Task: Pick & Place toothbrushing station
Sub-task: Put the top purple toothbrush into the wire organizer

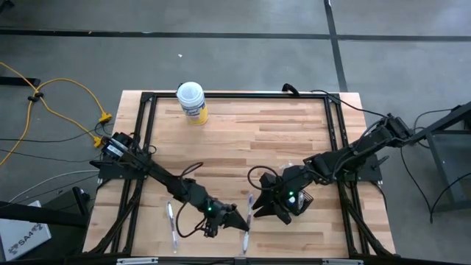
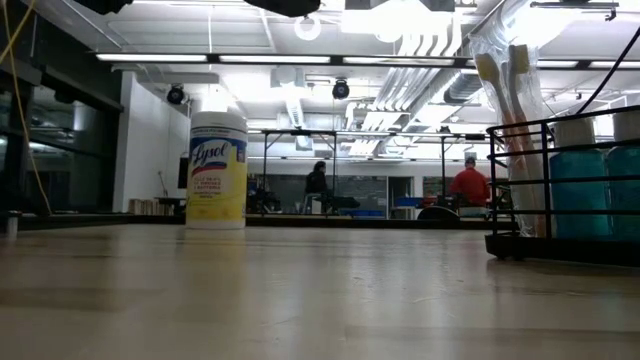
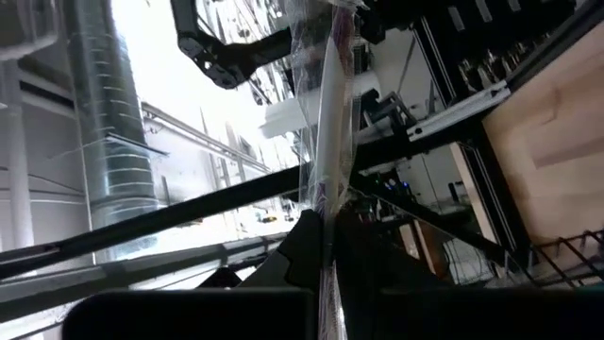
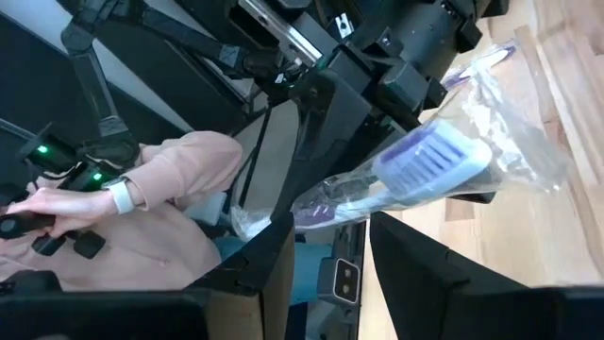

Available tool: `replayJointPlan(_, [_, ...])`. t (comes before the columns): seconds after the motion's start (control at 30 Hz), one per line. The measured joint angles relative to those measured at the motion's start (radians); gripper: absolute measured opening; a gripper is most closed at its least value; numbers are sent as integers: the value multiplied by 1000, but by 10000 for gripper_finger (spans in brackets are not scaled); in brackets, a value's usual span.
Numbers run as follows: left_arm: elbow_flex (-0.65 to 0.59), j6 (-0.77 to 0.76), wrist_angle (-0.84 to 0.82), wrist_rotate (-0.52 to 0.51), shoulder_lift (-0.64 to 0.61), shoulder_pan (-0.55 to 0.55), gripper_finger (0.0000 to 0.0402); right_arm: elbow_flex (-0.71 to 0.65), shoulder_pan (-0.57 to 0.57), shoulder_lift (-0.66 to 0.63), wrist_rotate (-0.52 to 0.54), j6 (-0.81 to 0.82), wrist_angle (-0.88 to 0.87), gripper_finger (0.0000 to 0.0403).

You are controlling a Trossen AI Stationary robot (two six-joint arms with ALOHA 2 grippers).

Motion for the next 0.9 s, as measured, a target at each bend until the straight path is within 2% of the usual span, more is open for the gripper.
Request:
replayJointPlan(0.6, [0, 30, 25, 41, 0, 18, 7, 0, -33, 10, -25, 1, 12, 133])
replayJointPlan(0.8, [0, 24, 45, 53, 0, 39, 7, 0, -54, 76, -114, 36, 121, 133])
replayJointPlan(0.9, [0, 9, 36, 60, 0, 39, 7, 0, -64, 90, -163, 47, 122, 133])
